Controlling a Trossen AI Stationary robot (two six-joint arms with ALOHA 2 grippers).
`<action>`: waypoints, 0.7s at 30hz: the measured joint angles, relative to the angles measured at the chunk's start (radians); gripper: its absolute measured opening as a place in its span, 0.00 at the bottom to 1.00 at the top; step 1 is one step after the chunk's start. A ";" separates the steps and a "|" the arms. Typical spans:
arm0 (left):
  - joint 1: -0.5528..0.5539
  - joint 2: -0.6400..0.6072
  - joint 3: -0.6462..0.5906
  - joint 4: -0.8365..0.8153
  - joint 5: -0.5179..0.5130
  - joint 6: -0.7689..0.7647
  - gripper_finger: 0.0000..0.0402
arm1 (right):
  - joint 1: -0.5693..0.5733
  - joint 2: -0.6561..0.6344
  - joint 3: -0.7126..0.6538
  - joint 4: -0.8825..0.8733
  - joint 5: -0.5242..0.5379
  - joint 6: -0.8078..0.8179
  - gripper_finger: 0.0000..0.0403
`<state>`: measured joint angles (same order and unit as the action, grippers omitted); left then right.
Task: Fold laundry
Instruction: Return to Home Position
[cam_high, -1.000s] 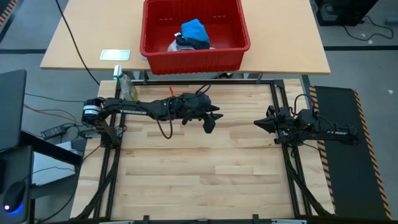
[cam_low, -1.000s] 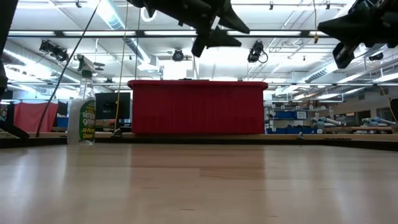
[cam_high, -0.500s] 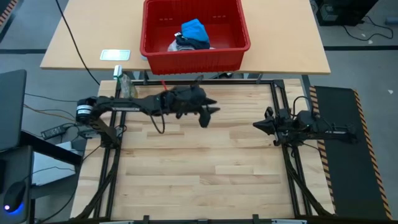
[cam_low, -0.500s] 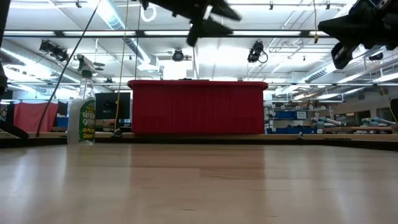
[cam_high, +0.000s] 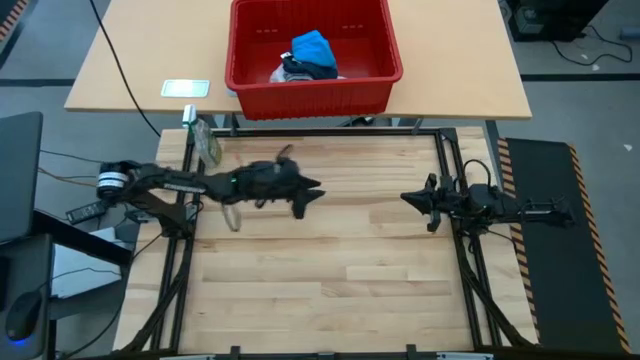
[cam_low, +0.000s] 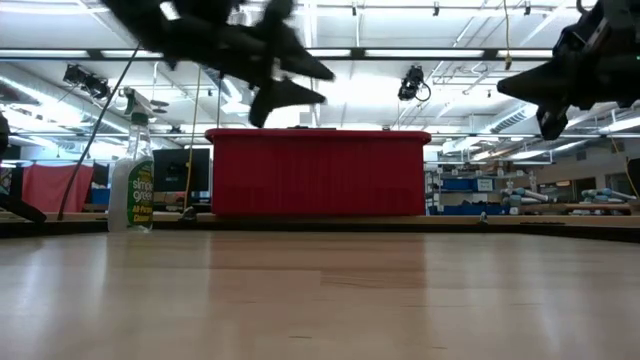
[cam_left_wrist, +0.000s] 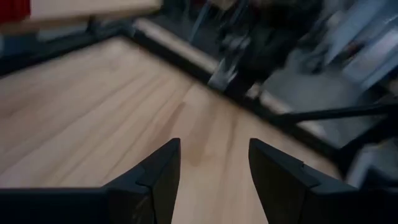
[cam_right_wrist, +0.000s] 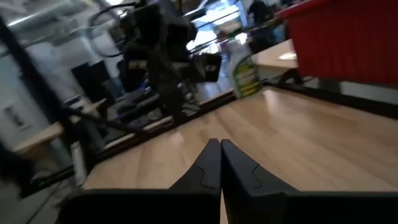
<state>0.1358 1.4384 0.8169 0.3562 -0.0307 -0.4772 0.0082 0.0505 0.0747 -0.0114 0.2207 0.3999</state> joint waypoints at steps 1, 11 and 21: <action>-0.001 -0.032 -0.051 0.057 0.005 -0.002 0.48 | 0.000 0.000 -0.003 0.000 -0.020 -0.001 0.01; 0.008 -0.634 -0.388 -0.212 0.006 0.118 0.48 | 0.000 0.002 -0.006 0.004 -0.093 0.009 0.02; 0.000 -0.975 -0.678 -0.155 -0.032 -0.030 0.48 | 0.000 0.002 -0.006 0.013 -0.122 0.009 0.02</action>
<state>0.1356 0.4636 0.1392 0.2009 -0.0626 -0.5071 0.0082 0.0525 0.0689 0.0016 0.0990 0.4091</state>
